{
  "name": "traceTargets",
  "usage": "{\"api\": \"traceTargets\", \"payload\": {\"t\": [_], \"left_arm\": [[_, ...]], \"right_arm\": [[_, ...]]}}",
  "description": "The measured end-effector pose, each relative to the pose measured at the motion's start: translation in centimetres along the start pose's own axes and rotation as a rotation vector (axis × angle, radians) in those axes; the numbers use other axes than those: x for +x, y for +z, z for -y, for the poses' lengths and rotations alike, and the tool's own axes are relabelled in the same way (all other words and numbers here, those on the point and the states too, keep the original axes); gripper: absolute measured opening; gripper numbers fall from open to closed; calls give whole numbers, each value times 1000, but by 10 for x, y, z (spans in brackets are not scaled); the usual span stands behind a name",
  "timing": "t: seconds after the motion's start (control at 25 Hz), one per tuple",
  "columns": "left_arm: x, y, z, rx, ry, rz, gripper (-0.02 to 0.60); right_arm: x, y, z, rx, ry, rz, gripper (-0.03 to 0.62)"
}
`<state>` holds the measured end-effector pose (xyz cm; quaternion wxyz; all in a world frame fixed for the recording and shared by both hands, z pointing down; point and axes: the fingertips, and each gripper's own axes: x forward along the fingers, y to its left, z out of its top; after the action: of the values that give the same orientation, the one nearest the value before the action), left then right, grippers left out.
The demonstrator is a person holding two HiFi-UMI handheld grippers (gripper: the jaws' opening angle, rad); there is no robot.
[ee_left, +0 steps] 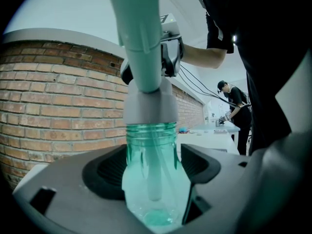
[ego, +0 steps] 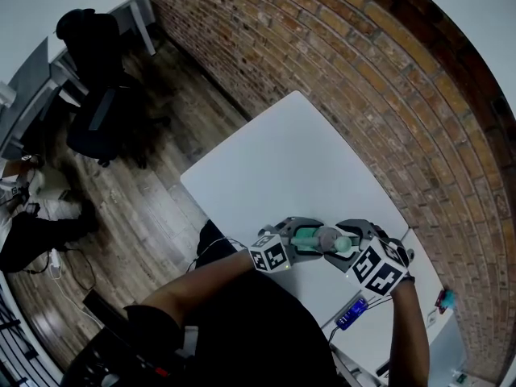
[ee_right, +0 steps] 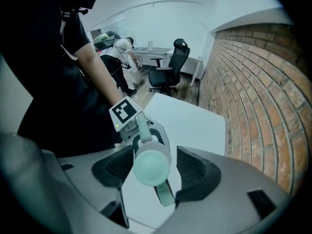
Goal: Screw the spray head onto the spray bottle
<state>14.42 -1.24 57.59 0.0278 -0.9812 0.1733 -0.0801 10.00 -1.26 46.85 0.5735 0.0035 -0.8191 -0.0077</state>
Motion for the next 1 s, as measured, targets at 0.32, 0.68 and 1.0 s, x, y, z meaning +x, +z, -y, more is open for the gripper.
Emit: {"api": "traceTargets", "payload": {"t": [0.32, 0.68, 1.0], "left_arm": [[0, -1, 0, 1, -5, 0, 337], [1, 0, 1, 3, -5, 2, 337], [0, 0, 1, 5, -3, 3, 337]], "right_arm": [[2, -8, -15, -371, 48, -174, 262], [15, -18, -13, -572, 131, -274, 262], [23, -21, -15, -564, 141, -297, 261]]}}
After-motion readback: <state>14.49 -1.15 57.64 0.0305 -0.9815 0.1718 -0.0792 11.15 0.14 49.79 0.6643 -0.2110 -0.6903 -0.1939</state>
